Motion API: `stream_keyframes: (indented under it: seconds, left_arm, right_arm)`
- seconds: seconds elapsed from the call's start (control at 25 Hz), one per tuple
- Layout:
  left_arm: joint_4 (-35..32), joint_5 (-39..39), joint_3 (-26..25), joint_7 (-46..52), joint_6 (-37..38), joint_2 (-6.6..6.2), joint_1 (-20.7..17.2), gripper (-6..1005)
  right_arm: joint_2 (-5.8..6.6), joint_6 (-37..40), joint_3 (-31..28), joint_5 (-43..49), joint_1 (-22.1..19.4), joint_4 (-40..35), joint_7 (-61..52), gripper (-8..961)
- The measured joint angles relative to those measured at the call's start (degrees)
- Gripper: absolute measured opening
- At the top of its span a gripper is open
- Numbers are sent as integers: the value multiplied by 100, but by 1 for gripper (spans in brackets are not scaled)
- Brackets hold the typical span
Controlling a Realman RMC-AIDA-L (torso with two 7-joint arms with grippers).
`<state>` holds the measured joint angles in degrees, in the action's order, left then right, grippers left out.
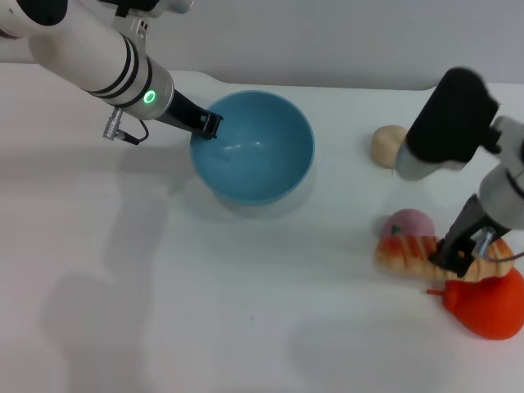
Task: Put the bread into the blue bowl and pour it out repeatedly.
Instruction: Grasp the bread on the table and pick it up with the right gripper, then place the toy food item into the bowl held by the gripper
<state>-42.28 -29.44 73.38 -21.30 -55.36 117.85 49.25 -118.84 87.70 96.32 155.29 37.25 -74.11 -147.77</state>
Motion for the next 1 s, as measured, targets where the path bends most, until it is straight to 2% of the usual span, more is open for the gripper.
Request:
stream_keyframes:
  seconds: [0.24, 0.6, 1.0]
  left_arm:
    - [0, 7, 1, -19, -39, -6, 32, 0]
    - [14, 50, 72, -33, -196, -2, 67, -1]
    - [77, -46, 370, -21, -333, 52, 41, -1]
  right_arm:
    - [-15, -1, -487, -134, -204, -424, 38, 123]
    - [0, -205, -1180, -1109, -325, -926, 556, 105]
    - [1, -1185, -1224, -2034, -274, -1112, 1042, 103]
